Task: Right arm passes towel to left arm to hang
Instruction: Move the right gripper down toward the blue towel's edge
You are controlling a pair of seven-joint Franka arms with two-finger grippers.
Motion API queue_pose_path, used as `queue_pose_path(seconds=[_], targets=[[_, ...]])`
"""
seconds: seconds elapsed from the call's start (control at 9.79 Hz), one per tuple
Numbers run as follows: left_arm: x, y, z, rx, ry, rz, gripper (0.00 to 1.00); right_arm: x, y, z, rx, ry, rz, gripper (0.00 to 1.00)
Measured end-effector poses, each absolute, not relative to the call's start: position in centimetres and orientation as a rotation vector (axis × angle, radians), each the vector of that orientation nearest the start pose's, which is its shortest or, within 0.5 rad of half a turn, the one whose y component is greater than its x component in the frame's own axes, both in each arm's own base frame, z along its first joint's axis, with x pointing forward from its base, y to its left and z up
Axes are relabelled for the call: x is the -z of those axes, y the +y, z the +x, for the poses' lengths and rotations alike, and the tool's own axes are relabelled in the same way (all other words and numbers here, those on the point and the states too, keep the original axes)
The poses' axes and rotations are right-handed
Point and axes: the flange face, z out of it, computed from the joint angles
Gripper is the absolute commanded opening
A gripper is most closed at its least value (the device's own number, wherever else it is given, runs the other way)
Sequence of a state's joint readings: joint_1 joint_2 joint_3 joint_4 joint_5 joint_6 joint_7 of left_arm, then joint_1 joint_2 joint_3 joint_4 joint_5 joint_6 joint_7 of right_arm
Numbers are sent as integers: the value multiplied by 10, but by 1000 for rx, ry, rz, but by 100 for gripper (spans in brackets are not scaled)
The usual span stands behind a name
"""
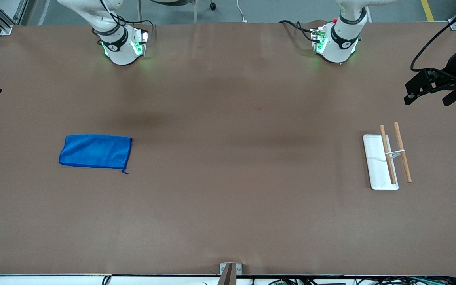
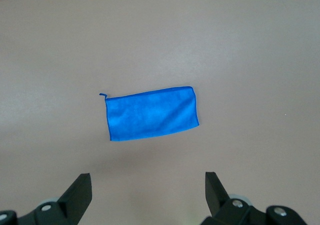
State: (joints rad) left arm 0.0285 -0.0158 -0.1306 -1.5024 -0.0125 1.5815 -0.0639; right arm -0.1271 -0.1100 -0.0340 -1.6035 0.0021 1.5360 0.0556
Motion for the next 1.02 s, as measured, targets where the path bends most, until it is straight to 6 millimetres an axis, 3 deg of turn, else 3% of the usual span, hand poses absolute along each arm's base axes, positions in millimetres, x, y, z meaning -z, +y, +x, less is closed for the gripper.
queue_pose_path(seconds=[0.61,0.82,1.02], targets=[[-663,-57,549,136,57,-3156,99,-656,-83,513,31,331,-3120,100],[-661,-57,550,130,57,-3156,99,-620,-80,527,-97,263,-3122,100],[-657,-56,552,118,56,-3157,99,-555,-76,549,-143,228,-3124,99]])
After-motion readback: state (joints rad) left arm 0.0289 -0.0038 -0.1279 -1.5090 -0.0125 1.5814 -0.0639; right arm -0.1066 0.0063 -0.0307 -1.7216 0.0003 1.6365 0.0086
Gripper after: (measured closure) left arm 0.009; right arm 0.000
